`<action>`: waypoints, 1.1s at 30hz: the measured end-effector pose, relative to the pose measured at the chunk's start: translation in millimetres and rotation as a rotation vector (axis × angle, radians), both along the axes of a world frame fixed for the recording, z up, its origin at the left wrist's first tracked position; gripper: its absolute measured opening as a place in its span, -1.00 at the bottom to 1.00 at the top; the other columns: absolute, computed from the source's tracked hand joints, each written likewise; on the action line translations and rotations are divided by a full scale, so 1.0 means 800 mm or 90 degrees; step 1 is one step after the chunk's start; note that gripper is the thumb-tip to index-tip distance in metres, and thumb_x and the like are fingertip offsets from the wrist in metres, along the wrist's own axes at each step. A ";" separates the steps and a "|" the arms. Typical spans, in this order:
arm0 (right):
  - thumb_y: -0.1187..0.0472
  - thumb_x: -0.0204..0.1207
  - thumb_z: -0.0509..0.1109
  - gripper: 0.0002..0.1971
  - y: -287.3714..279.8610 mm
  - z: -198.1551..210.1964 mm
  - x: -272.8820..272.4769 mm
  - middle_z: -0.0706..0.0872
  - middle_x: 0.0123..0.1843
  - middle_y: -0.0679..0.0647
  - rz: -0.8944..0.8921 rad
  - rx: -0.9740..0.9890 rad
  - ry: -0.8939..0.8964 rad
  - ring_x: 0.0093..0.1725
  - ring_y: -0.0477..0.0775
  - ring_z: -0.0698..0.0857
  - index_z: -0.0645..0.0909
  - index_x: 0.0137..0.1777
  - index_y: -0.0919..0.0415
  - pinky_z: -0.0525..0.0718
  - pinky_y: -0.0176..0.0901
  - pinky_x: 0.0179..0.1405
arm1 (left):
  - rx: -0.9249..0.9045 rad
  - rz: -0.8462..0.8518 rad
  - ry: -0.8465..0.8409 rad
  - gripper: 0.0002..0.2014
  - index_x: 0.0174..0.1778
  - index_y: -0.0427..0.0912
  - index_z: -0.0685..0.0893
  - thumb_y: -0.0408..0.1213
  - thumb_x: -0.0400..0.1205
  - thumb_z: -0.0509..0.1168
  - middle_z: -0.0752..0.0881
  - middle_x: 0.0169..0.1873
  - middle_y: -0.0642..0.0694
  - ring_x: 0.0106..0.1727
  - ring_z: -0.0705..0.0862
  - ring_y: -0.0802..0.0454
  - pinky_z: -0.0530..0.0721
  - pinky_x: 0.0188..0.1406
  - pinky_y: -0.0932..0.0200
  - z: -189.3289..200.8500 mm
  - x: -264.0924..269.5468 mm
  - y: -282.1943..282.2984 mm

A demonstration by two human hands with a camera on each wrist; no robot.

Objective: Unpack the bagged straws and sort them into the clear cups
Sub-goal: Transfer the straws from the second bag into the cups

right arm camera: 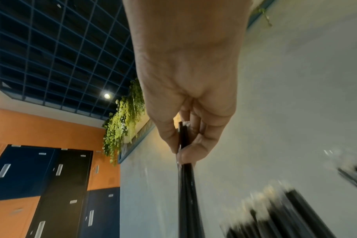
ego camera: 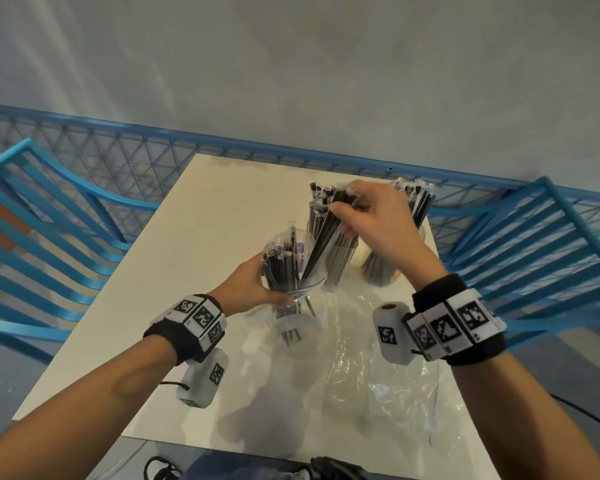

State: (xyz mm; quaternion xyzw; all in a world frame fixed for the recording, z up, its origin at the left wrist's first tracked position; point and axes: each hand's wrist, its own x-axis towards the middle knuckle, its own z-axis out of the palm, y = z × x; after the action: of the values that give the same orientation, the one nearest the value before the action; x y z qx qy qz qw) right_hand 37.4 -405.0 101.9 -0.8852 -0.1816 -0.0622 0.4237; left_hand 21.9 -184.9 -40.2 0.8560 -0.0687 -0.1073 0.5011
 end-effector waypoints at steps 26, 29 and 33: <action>0.25 0.54 0.42 -0.85 -0.194 0.086 0.109 0.76 -0.41 0.10 -0.239 -0.015 -0.092 -0.59 -0.27 0.68 0.67 -0.05 0.37 0.69 -0.48 -0.48 | 0.001 0.027 0.003 -0.24 0.42 -0.08 0.50 -0.27 0.32 0.68 0.65 0.16 0.08 0.22 0.60 0.09 0.48 0.13 0.36 0.001 -0.007 -0.001; 0.30 0.58 0.39 -0.89 -0.174 0.049 0.131 0.68 -0.37 0.16 -0.252 -0.052 -0.055 -0.63 -0.39 0.62 0.66 -0.04 0.37 0.52 -0.62 -0.61 | 0.005 0.026 0.005 -0.23 0.44 -0.11 0.50 -0.25 0.32 0.68 0.65 0.16 0.08 0.21 0.60 0.10 0.50 0.18 0.29 0.002 -0.008 -0.001; 0.30 0.59 0.37 -0.93 -0.155 -0.012 0.148 0.69 -0.37 0.17 -0.266 -0.133 -0.003 -0.61 -0.40 0.62 0.63 -0.11 0.28 0.58 -0.60 -0.53 | 0.008 0.031 0.008 -0.24 0.43 -0.11 0.53 -0.24 0.32 0.68 0.66 0.10 0.17 0.16 0.62 0.17 0.51 0.10 0.46 0.001 -0.008 0.001</action>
State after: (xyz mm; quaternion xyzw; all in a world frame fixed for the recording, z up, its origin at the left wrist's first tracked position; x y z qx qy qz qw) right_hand 155.6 -529.2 92.6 -0.9425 -0.0008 -0.1311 0.3074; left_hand 15.8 -184.2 -39.4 0.8598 -0.0444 -0.1007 0.4986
